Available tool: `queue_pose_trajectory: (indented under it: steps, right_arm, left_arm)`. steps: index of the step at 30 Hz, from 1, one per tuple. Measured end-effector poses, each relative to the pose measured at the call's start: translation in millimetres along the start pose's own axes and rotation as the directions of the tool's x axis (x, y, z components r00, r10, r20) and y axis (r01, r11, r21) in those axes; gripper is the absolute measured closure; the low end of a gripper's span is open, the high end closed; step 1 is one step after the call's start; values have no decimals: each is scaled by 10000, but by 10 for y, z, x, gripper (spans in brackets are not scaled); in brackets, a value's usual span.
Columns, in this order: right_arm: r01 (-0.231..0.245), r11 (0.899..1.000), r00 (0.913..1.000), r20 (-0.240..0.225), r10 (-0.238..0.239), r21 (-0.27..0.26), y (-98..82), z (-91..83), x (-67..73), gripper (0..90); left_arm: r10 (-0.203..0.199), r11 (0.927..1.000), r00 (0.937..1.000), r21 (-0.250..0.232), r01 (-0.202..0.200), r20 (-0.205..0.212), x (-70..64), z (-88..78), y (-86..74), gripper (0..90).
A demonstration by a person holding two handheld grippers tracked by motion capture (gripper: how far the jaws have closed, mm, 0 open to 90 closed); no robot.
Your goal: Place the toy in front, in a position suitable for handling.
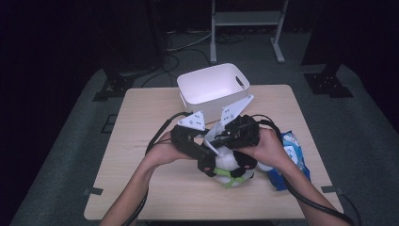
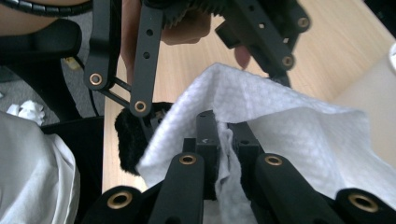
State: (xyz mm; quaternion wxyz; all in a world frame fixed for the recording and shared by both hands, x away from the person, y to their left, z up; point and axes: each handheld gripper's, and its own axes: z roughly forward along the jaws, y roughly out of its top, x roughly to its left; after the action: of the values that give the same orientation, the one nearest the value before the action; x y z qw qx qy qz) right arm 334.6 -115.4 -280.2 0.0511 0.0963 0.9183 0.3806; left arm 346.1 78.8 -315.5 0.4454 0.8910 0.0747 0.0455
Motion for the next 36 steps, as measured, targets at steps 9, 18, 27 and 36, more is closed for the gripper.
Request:
queue_pose_trajectory:
  steps: [9,18,27,36]
  right_arm:
    - [-430,9970,9986,282,449,-639,-228,-277,-75,842]
    - [-1093,9896,9924,462,1140,-935,-434,-439,-163,840]
    - [-1051,9890,9940,179,1076,-1045,-364,-314,-168,840]
    - [-802,9927,9967,36,808,-896,-174,-100,-144,841]
  left_arm:
    - [-145,9999,9999,-44,145,-11,31,-17,-33,306]
    - [-320,9995,9995,-62,320,-38,57,-51,-82,305]
    - [-381,9992,9993,142,381,-69,73,-96,-86,269]
    - [-330,9992,9989,195,337,-325,57,-152,-62,206]
